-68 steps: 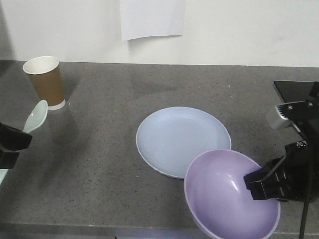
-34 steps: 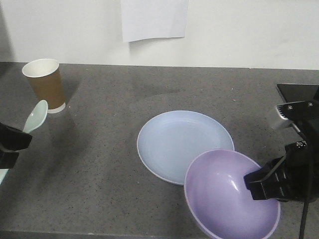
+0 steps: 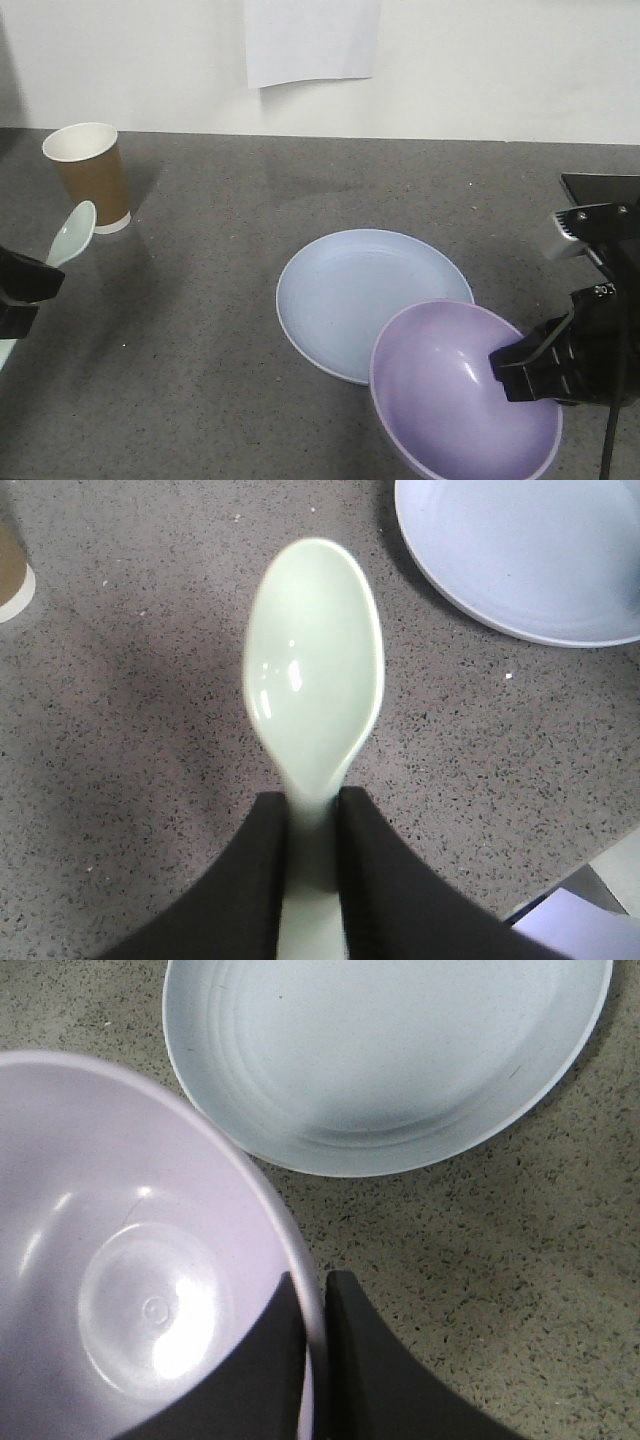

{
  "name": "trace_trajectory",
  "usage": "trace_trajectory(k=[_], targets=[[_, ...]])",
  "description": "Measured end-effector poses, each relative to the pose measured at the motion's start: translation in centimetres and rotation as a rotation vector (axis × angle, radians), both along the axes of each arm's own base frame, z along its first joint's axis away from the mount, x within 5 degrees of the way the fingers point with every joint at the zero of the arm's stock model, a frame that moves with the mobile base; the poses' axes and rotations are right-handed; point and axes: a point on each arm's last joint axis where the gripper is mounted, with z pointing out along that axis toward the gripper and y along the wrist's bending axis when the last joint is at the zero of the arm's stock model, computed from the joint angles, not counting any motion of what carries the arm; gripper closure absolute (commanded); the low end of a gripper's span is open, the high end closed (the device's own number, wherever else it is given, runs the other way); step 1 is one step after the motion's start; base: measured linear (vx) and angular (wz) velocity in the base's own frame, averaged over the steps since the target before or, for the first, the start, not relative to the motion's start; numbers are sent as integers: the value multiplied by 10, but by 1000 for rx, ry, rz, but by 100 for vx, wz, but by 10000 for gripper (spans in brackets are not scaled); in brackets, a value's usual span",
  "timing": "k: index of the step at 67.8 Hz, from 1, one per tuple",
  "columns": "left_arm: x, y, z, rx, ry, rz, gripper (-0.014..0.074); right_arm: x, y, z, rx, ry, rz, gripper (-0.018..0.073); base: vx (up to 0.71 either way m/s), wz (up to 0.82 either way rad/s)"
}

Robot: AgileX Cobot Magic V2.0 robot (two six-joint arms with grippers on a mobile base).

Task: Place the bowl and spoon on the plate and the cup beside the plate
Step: 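Drive the base forward until the blue plate is just ahead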

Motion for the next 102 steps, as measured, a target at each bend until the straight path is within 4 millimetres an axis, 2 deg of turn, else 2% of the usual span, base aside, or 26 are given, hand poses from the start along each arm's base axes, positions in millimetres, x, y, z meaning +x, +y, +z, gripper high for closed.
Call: trace_trajectory(k=[102], targets=[[0,0,0,0,0,0,531,0,0,0,0,0,0,560,2,0]])
